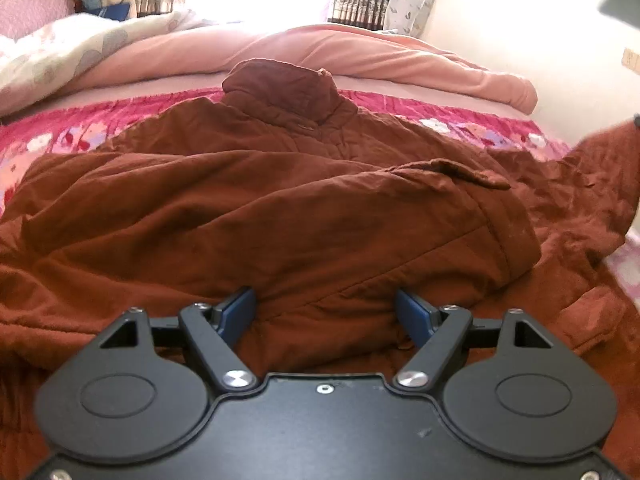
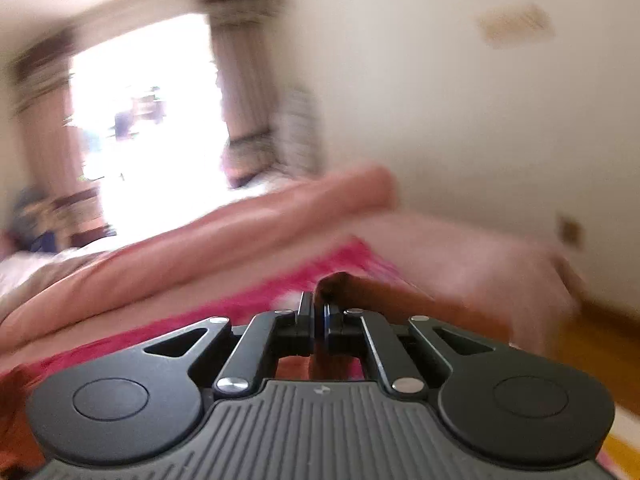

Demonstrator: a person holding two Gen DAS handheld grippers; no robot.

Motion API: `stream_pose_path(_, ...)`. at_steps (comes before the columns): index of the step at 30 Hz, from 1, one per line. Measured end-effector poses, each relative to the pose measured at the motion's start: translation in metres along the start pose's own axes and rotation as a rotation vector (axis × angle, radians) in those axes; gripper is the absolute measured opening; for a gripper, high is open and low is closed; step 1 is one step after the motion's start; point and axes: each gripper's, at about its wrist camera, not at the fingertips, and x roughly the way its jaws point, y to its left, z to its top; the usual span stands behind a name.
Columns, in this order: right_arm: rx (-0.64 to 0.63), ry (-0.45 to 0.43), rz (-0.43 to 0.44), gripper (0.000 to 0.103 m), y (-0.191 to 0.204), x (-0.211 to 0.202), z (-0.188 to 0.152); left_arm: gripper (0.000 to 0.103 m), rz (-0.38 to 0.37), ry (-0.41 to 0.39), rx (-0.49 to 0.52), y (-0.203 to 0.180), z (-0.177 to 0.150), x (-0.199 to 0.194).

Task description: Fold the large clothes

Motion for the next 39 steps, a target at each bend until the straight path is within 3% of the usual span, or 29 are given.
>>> stream_pose_path(4,-0.224,0.005,0.243,0.005,0.1,-0.027,-0.005,0.079,-0.043,0.014,-0.061,0.011,0.003,-0.007)
stream_pose_path(8,-0.342,0.126,0.478,0.005,0.187,-0.04,-0.049,0.079,-0.06,0.021,-0.096,0.024,0.003,-0.017)
stream_pose_path(11,-0.451,0.223,0.584,0.005,0.233,-0.045,-0.091,0.079,-0.063,0.019,-0.137,0.037,0.001,-0.028)
stream_pose_path(15,-0.564,0.242,0.553,0.007,0.266,-0.05,-0.127,0.079,-0.077,0.012,-0.195,0.056,-0.003,-0.04)
stream_pose_path(19,-0.578,0.152,0.524,0.007,0.276,-0.064,-0.111,0.079,-0.084,0.008,-0.239,0.068,-0.006,-0.044)
stream_pose_path(22,-0.534,0.121,0.581,0.006,0.289,-0.07,-0.091,0.079,-0.101,-0.004,-0.262,0.073,-0.008,-0.048)
stream_pose_path(27,-0.484,0.179,0.707,0.005,0.316,-0.073,-0.107,0.079,-0.107,-0.007,-0.263,0.076,-0.01,-0.054)
stream_pose_path(31,-0.53,0.164,0.702,0.001,0.339,-0.077,-0.109,0.079,-0.096,-0.009,-0.261,0.085,-0.012,-0.062)
stream_pose_path(32,-0.536,0.187,0.718,0.003,0.337,-0.078,-0.103,0.079,-0.093,-0.014,-0.261,0.088,-0.014,-0.066)
stream_pose_path(33,-0.535,0.202,0.733,0.012,0.327,-0.083,-0.098,0.079,-0.092,-0.019,-0.264,0.09,-0.016,-0.068)
stream_pose_path(34,-0.52,0.19,0.73,0.029,0.318,-0.085,-0.093,0.079,-0.09,-0.024,-0.272,0.093,-0.017,-0.07)
stream_pose_path(36,-0.489,0.167,0.692,0.049,0.309,-0.086,-0.097,0.079,-0.086,-0.023,-0.294,0.099,-0.019,-0.071)
stream_pose_path(39,-0.512,0.198,0.665,0.049,0.298,-0.085,-0.11,0.079,-0.096,-0.031,-0.309,0.099,-0.013,-0.072)
